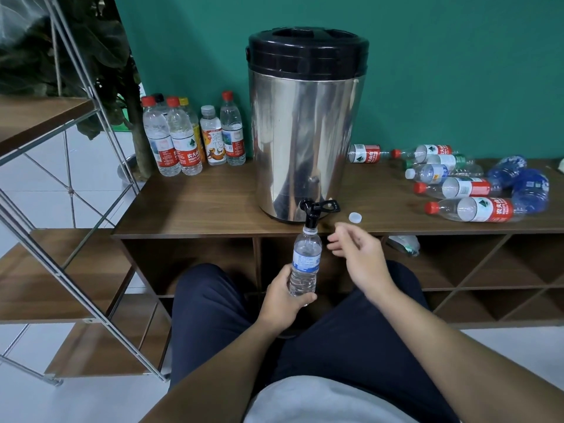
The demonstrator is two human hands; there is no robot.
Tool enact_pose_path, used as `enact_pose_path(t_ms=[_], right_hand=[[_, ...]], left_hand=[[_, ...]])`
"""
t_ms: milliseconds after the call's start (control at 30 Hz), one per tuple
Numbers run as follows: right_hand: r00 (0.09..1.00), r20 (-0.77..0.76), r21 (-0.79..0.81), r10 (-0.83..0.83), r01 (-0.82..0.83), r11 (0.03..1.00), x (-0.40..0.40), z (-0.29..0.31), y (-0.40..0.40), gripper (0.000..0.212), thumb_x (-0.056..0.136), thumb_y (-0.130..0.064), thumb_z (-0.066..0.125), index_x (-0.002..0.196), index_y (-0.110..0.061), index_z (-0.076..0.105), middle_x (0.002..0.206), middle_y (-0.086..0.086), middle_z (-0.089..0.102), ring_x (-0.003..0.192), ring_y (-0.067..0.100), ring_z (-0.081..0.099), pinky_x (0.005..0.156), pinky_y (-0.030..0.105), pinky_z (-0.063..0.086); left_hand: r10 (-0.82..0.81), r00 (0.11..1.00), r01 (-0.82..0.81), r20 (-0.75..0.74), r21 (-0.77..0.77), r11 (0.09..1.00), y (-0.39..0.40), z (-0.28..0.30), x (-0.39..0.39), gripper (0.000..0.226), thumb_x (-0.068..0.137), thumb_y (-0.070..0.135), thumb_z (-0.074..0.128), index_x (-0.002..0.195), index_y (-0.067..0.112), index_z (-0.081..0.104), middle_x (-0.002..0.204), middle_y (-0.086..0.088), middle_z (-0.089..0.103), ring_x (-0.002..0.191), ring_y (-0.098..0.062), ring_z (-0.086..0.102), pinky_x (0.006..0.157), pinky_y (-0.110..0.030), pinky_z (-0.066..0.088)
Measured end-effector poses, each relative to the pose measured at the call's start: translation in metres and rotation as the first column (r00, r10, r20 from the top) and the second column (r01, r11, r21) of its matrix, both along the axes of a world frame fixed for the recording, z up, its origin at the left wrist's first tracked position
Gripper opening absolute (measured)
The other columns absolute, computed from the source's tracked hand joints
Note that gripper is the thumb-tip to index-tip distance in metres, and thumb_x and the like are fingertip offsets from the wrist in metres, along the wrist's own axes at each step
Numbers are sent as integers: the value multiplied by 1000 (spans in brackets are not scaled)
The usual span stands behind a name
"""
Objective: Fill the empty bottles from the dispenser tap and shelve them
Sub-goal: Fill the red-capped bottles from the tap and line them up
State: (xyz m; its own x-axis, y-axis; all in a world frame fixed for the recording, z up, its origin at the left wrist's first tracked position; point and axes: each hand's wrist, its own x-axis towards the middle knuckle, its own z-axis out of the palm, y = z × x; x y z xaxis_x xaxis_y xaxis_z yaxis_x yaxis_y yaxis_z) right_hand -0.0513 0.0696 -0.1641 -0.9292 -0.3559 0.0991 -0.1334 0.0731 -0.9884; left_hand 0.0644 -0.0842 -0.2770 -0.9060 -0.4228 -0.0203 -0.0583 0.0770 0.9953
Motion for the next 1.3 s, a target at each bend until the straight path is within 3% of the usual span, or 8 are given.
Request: enact_pose_path(t_ms=[100,200,333,500,633,1000,1300], right_hand=[[999,-38,-23,21,-22,999,-8,38,-14,34,114,-43,57,111,-16,78,94,10,81,83,24,75,84,42,64],[996,-39,10,86,-86,996,-11,65,-22,33,112,-49,57,118,-25,79,83,7,76,73,20,67,78,38,58],[985,-63,101,162,-155,983,-9,75,-33,25,110,-45,62,113,-25,77,72,1,65,66,17,57,72,35,54],[994,-16,120,112,-110,987,-14,70,-46,25,111,-35,57,100,-19,73,60,-10,53,59,12,48,63,39,44],[986,54,94,158,-162,982,-20,76,-49,28,112,-24,54,89,-15,67,60,-7,43,56,12,38,56,34,35],[967,119,54,224,-232,971,-25,79,-50,24,114,-17,50,95,-11,63,60,-7,38,54,11,34,51,27,34],[967,117,51,228,-235,971,-26,77,-50,23,114,-19,51,97,-11,64,63,-4,36,55,11,32,53,30,31]], left_hand=[[3,1000,-3,2,-1,1000,-2,-1,-2,61,79,11,95,126,41,69,114,0,82,109,-31,79,103,-62,61],[-2,1000,2,13,-9,1000,-3,-3,-2,61,80,12,95,127,41,70,114,0,82,108,-29,79,102,-63,62],[1,1000,0,15,-25,1000,-3,-5,-4,61,77,17,95,128,40,69,114,1,82,108,-28,79,102,-63,61],[-1,1000,2,14,-48,999,-5,-7,-4,60,76,20,95,126,41,69,113,2,82,107,-25,79,103,-61,61],[-3,1000,3,7,-47,999,-5,-7,-4,60,77,18,95,126,41,69,113,2,82,108,-25,79,105,-59,61],[-1,1000,1,3,-54,999,-4,-6,-3,61,77,17,94,125,47,69,114,3,82,108,-23,80,104,-57,62],[-12,1000,13,6,-48,999,-4,-6,-2,61,78,20,94,126,46,68,114,3,82,107,-22,80,103,-58,62]])
